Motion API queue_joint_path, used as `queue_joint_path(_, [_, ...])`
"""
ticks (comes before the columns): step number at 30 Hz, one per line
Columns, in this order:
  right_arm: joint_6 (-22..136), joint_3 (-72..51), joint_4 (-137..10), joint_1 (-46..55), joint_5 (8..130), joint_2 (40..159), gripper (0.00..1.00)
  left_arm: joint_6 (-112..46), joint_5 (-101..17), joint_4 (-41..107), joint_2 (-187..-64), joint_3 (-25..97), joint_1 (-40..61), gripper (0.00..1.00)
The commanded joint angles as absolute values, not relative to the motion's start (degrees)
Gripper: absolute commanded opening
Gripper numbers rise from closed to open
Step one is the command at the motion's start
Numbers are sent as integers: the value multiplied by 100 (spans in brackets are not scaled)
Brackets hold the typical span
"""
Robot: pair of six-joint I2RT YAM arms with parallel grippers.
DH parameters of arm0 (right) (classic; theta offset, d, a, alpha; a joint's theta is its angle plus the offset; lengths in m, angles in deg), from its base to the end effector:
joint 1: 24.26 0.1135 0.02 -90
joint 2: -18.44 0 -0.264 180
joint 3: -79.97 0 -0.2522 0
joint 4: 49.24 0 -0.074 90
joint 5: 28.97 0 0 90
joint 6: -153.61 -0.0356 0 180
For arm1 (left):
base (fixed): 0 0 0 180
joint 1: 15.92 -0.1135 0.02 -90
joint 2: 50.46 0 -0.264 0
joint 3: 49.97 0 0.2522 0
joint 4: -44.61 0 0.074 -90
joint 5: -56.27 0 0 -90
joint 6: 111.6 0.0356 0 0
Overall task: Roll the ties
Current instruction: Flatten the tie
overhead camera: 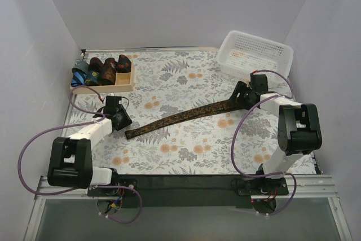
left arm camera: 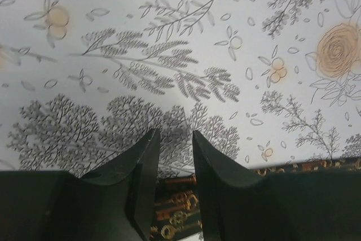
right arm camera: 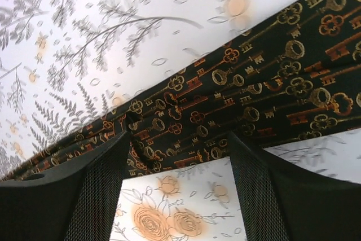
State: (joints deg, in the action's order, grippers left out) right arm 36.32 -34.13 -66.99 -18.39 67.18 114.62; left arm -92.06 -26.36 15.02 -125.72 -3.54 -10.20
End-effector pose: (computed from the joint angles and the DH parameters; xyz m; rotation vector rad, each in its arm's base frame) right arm 0.3372 0.0385 0.1675 0.4041 2.4072 0.3927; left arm 0.2303 -0.0185 0.1541 -1.4386 2.1807 -0.3233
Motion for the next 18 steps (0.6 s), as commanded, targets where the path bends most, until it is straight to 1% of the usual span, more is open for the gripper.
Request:
queue_joint_path(1, [3557,-3467,-6932,-2223,6349,11644,66,-8805,-3029,1766,-12981,-1,-1056,29])
queue_joint_path(4, [3557,-3555,-7012,-2538,6218,11565,66,-8700,-3364,2056,-13228,132,-1047,30])
queue_joint_path(6, [3557,-3590,-7073,-2575,6130,11407,66,-8647,-3530,2171,-13333,281,-1038,30])
queue_joint_path(8, [3540,-3643,-7100,-2575,5945,11215,66,-8577,-3566,2145,-13325,439,-1038,34])
queue_joint_path(10, [3557,-3652,-7117,-2575,5866,11065,67,-8585,-3602,2048,-13176,493,-1047,38])
queue_joint_path(11, [3583,-3652,-7117,-2575,5866,10916,67,-8655,-3611,1874,-13097,519,-1038,43])
queue_joint_path(14, [3706,-3626,-7144,-2532,5979,10617,68,-8787,-3654,1479,-12702,519,-1038,50])
queue_joint_path(18, [3882,-3573,-7267,-2207,6068,10308,69,-9199,-3865,1004,-12061,370,-925,51])
